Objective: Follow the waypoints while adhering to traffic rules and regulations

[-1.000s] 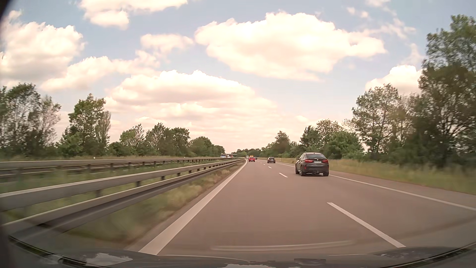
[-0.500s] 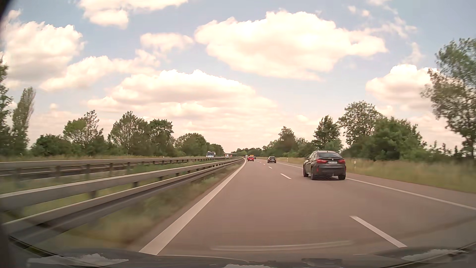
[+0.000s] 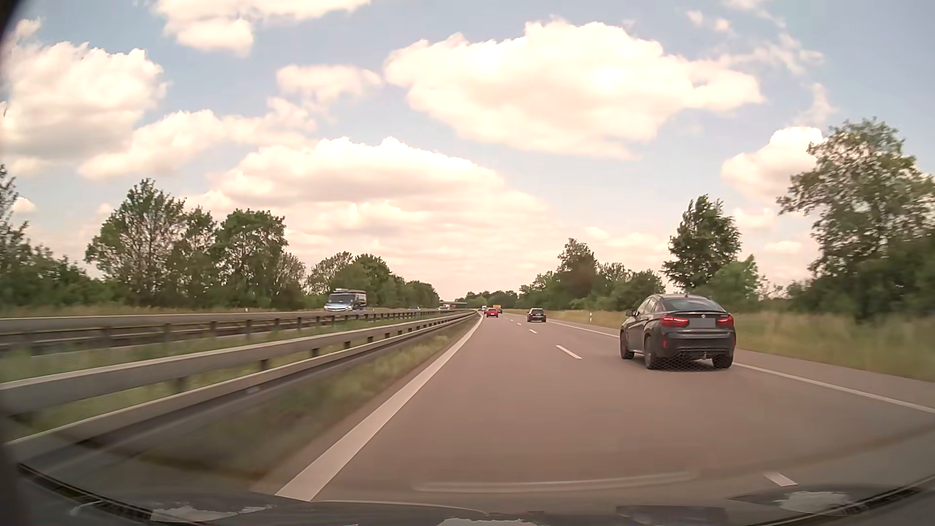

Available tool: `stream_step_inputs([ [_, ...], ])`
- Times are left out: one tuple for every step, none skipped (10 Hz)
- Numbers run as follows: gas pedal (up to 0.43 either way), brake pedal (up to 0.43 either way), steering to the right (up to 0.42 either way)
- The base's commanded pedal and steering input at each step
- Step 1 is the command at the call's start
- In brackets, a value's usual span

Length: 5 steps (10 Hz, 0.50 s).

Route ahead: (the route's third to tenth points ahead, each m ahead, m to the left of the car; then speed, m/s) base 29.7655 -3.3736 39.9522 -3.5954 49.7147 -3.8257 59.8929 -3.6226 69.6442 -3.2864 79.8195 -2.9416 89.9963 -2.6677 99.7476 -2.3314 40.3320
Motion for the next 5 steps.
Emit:
stream_step_inputs([
  [0.461,0.012,-0.002],
  [0.461,0.012,-0.002],
  [0.461,0.012,-0.002],
  [0.461,0.012,-0.002],
  [0.461,0.006,-0.002],
])
